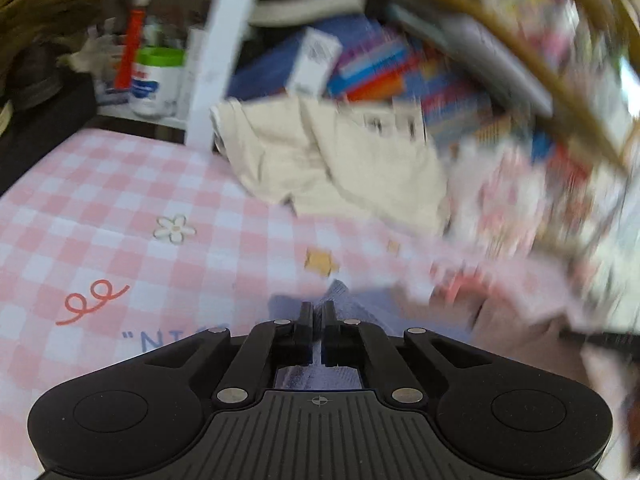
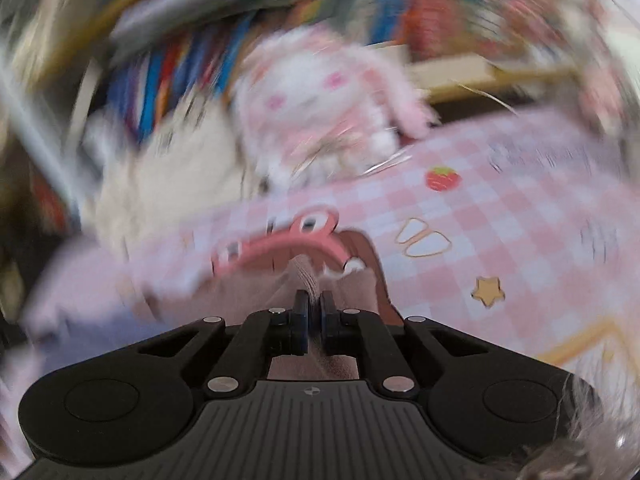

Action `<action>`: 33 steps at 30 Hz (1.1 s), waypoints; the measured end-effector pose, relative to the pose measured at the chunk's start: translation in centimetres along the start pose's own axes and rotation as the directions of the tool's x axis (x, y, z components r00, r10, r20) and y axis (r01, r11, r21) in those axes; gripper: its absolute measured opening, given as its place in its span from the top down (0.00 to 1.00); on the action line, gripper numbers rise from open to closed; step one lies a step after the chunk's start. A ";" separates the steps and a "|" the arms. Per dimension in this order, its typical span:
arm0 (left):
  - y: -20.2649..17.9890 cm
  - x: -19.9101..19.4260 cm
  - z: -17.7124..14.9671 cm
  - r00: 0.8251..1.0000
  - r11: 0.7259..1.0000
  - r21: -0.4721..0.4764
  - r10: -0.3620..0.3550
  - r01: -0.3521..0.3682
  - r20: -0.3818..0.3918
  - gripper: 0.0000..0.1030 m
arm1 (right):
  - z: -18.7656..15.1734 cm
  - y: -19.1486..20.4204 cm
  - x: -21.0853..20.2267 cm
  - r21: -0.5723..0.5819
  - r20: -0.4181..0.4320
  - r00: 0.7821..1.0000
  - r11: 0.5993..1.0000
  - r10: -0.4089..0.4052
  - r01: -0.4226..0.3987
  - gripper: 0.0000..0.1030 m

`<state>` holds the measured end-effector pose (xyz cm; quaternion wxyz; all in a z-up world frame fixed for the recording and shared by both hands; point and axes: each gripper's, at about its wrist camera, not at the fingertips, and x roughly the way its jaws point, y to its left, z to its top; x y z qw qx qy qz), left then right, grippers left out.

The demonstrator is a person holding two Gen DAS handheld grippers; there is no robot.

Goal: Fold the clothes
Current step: 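Lay the hem on the collar and open both grippers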

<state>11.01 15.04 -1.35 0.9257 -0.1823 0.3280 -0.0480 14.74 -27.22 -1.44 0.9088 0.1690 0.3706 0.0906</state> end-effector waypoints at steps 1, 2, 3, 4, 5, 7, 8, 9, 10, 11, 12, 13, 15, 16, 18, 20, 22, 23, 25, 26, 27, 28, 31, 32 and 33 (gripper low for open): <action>0.2 0.4 0.0 1.000 1.000 0.000 0.009 -0.009 -0.010 0.99 | 0.1 -0.7 0.1 0.037 -0.002 1.000 0.999 -0.004 0.004 0.94; 0.3 1.1 -0.2 0.999 1.000 0.007 0.023 -0.022 -0.034 0.98 | 0.2 -1.3 0.4 0.068 -0.008 1.000 0.998 -0.008 0.009 0.94; 0.5 1.9 -0.4 0.997 0.999 0.014 0.038 -0.037 -0.060 0.98 | 0.1 -1.5 1.1 0.065 -0.039 0.999 0.998 -0.018 0.021 0.94; 0.6 2.7 -0.7 0.995 0.998 0.022 0.053 -0.051 -0.085 0.98 | 0.0 -1.6 1.8 0.063 -0.063 0.998 0.997 -0.029 0.033 0.94; 0.7 3.2 -0.9 0.993 0.998 0.028 0.064 -0.061 -0.099 0.98 | -0.2 -1.8 2.3 0.062 -0.073 0.997 0.997 -0.035 0.040 0.94; 0.8 3.4 -1.0 0.993 0.998 0.027 0.065 -0.063 -0.099 0.98 | -0.4 -1.9 2.8 0.068 -0.077 0.996 0.997 -0.038 0.044 0.94; 0.9 3.5 -1.1 0.993 0.998 0.025 0.065 -0.062 -0.097 0.97 | -0.5 -1.9 2.8 0.074 -0.073 0.997 0.996 -0.037 0.043 0.94; 0.9 3.4 -1.1 0.993 0.998 0.029 0.065 -0.063 -0.097 0.96 | -0.5 -1.9 2.8 0.071 -0.075 0.997 0.997 -0.035 0.040 0.93; 1.0 3.4 -1.1 0.993 0.997 0.036 0.067 -0.064 -0.099 0.94 | -0.4 -2.0 2.8 0.068 -0.076 0.997 0.997 -0.032 0.037 0.92; 1.0 3.3 -1.0 0.993 0.997 0.033 0.068 -0.065 -0.100 0.90 | -0.4 -2.0 2.6 0.066 -0.075 0.997 0.997 -0.026 0.031 0.91; 1.1 3.1 -0.9 0.993 0.998 0.026 0.068 -0.066 -0.101 0.90 | -0.4 -1.9 2.3 0.067 -0.072 0.997 0.997 -0.023 0.028 0.91; 1.1 3.0 -0.8 0.992 0.998 0.018 0.069 -0.067 -0.102 0.87 | -0.3 -1.9 2.1 0.068 -0.068 0.997 0.997 -0.019 0.024 0.87; 1.1 2.7 -0.8 0.992 0.998 0.006 0.071 -0.070 -0.102 0.73 | -0.2 -1.9 1.7 0.070 -0.062 0.998 0.997 -0.013 0.017 0.79; 1.2 2.5 -0.8 0.992 0.997 0.000 0.072 -0.072 -0.102 0.71 | -0.3 -1.8 1.5 0.066 -0.061 0.998 0.998 -0.013 0.017 0.77; 1.1 2.2 -0.9 0.992 0.997 0.004 0.072 -0.072 -0.102 0.70 | -0.3 -1.5 1.2 0.056 -0.059 0.998 0.998 -0.013 0.016 0.77; 0.9 2.0 -1.1 0.992 0.998 0.012 0.069 -0.068 -0.104 0.70 | -0.6 -1.2 1.0 0.032 -0.059 0.998 0.999 -0.015 0.017 0.77; 0.7 2.0 -1.3 0.993 0.998 0.028 0.065 -0.062 -0.102 0.71 | -0.7 -0.9 0.9 0.009 -0.056 0.998 1.000 -0.019 0.019 0.83; 0.6 2.0 -1.3 0.993 0.997 0.037 0.066 -0.062 -0.100 0.74 | -0.8 -0.8 0.9 0.000 -0.051 0.999 1.000 -0.020 0.020 0.93; 0.4 1.8 -1.4 0.994 0.996 0.049 0.074 -0.070 -0.085 0.89 | -0.7 -0.8 0.5 0.009 -0.013 1.000 1.000 -0.011 0.011 0.93; 0.4 1.9 -1.3 0.993 0.996 0.043 0.081 -0.078 -0.083 0.91 | -0.6 -0.9 0.2 0.028 0.010 1.000 1.000 0.006 -0.006 0.94; 0.5 2.0 -1.3 0.992 0.996 0.033 0.088 -0.086 -0.087 0.91 | -0.5 -1.0 0.1 0.040 0.015 1.000 0.999 0.002 -0.002 0.94; 0.6 2.1 -1.2 0.991 0.995 0.024 0.095 -0.093 -0.092 0.91 | -0.5 -1.1 0.2 0.051 0.016 1.000 0.999 -0.005 0.004 0.94; 0.7 2.6 -1.3 0.989 0.994 0.034 0.108 -0.105 -0.104 0.90 | -0.8 -1.4 1.9 0.038 -0.050 0.997 0.998 -0.052 0.054 0.93; 0.7 2.6 -1.3 0.989 0.994 0.034 0.109 -0.106 -0.104 0.90 | -0.9 -1.5 2.4 0.035 -0.061 0.996 0.997 -0.060 0.062 0.93; 0.7 2.6 -1.3 0.989 0.994 0.030 0.107 -0.105 -0.104 0.90 | -1.0 -1.6 2.4 0.037 -0.057 0.997 0.997 -0.058 0.060 0.93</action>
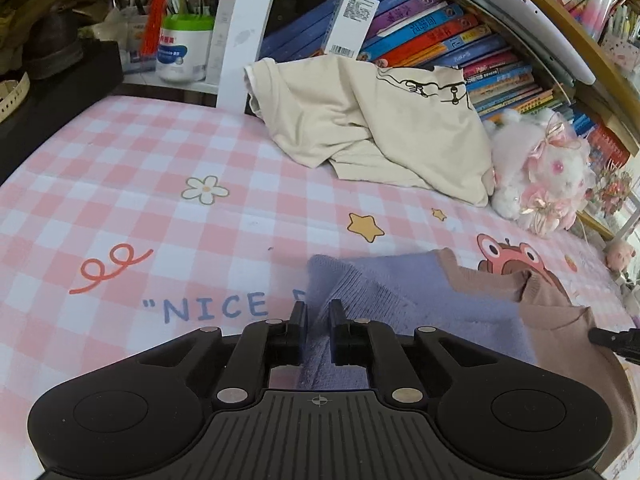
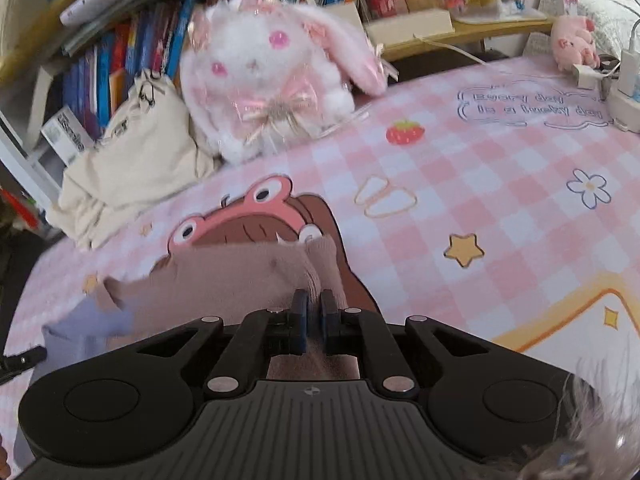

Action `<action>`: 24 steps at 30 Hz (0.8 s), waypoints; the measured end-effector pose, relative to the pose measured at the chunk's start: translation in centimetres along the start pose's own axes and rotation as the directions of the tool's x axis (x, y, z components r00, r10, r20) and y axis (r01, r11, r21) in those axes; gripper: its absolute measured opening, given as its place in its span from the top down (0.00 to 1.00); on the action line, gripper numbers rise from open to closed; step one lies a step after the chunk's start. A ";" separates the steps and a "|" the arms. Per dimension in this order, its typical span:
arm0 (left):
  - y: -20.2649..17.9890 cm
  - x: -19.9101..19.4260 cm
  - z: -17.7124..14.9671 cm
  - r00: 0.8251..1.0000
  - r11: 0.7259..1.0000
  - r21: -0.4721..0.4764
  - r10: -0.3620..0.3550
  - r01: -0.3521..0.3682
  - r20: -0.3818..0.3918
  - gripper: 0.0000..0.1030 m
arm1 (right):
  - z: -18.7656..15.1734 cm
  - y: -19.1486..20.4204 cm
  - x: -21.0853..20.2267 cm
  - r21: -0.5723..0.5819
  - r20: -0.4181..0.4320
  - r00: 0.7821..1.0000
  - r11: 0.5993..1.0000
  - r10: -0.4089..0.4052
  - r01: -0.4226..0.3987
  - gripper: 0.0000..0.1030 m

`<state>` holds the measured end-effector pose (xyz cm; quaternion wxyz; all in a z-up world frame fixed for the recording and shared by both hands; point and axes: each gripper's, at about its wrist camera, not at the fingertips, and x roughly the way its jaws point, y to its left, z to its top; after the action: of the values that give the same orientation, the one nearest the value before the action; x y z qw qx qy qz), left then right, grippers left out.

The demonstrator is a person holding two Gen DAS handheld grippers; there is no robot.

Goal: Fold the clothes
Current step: 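Lay the hem on the collar and open both grippers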

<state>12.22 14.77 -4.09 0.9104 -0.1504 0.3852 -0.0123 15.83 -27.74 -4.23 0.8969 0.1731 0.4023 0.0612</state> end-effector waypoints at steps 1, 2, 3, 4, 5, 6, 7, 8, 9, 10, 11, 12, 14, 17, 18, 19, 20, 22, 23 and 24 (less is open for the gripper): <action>0.0 0.0 0.0 1.000 1.000 -0.003 -0.002 0.002 0.000 0.90 | 0.0 0.0 0.0 -0.001 -0.002 1.000 1.000 -0.001 0.001 0.92; 0.1 -0.1 0.0 1.000 1.000 -0.004 -0.005 0.005 0.001 0.89 | 0.1 0.0 0.0 -0.002 -0.004 1.000 1.000 -0.001 0.001 0.92; 0.1 -0.2 0.0 1.000 1.000 -0.006 -0.008 0.008 0.002 0.88 | 0.1 0.1 -0.1 -0.003 -0.004 1.000 1.000 -0.002 0.002 0.92; 0.2 -0.3 0.0 1.000 1.000 -0.008 -0.011 0.011 0.003 0.88 | 0.1 0.1 -0.3 -0.004 -0.004 1.000 1.000 -0.003 0.003 0.90; 0.2 -0.4 0.0 1.000 1.000 -0.009 -0.010 0.010 0.003 0.87 | 0.1 0.2 -0.6 -0.002 0.000 1.000 1.000 -0.003 0.003 0.85; 0.1 -0.6 0.0 1.000 1.000 -0.009 -0.009 0.009 0.004 0.85 | 0.1 0.3 -0.8 -0.001 0.003 1.000 1.000 -0.004 0.004 0.80; 0.0 -0.9 0.0 1.000 1.000 -0.004 -0.003 0.003 0.008 0.83 | 0.1 0.4 -1.1 0.000 0.008 1.000 1.000 -0.004 0.004 0.72; -0.1 -1.1 0.0 1.000 1.000 0.004 0.006 -0.006 0.013 0.77 | 0.0 0.5 -1.4 -0.002 0.016 1.000 1.000 -0.005 0.005 0.65; -0.3 -1.4 0.0 1.000 1.000 0.012 0.014 -0.015 0.019 0.70 | -0.1 0.6 -1.8 -0.004 0.023 1.000 1.000 -0.006 0.006 0.62; -0.5 -1.7 -0.1 0.999 1.000 0.022 0.020 -0.021 0.027 0.67 | -0.1 0.8 -2.1 -0.011 0.029 1.000 1.000 -0.008 0.008 0.60; -0.6 -2.1 -0.1 0.999 0.999 0.031 0.022 -0.023 0.036 0.60 | -0.2 1.1 -2.4 -0.023 0.031 0.999 1.000 -0.013 0.014 0.56; -0.8 -2.4 -0.2 0.999 0.999 0.039 0.022 -0.024 0.045 0.53 | -0.3 1.4 -2.7 -0.035 0.033 0.999 0.999 -0.019 0.020 0.52; -1.2 -3.2 -0.4 0.998 0.998 0.056 0.019 -0.022 0.061 0.48 | -0.4 1.9 -3.2 -0.059 0.038 0.999 0.998 -0.029 0.032 0.40; -1.8 -4.2 -0.9 0.997 0.997 0.078 0.015 -0.021 0.074 0.33 | -0.8 2.7 -4.2 -0.098 0.049 0.998 0.994 -0.043 0.048 0.30; -2.0 -4.5 -1.0 0.997 0.996 0.084 0.013 -0.020 0.080 0.30 | -1.1 2.9 -4.5 -0.111 0.051 0.998 0.992 -0.047 0.052 0.29; -2.2 -4.8 -1.2 0.996 0.996 0.092 0.011 -0.019 0.087 0.29 | -1.3 3.2 -4.8 -0.124 0.053 0.997 0.991 -0.051 0.057 0.26; -2.4 -5.0 -1.4 0.996 0.995 0.100 0.011 -0.020 0.091 0.25 | -1.5 3.3 -5.0 -0.134 0.053 0.997 0.989 -0.059 0.066 0.22; -2.8 -5.2 -1.9 0.996 0.992 0.124 0.002 -0.013 0.092 0.24 | -2.1 3.6 -5.5 -0.151 0.052 0.996 0.985 -0.079 0.086 0.20; -3.0 -5.3 -2.1 0.996 0.990 0.138 0.001 -0.013 0.087 0.24 | -2.3 3.6 -5.7 -0.155 0.050 0.995 0.984 -0.083 0.090 0.19; -3.2 -5.3 -2.3 0.997 0.988 0.153 0.001 -0.013 0.081 0.24 | -2.6 3.7 -5.9 -0.158 0.047 0.995 0.983 -0.088 0.094 0.18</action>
<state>7.21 11.87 -1.02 0.9342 -0.0792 0.3464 -0.0325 10.08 -25.09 -0.38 0.9176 0.0831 0.3856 0.0490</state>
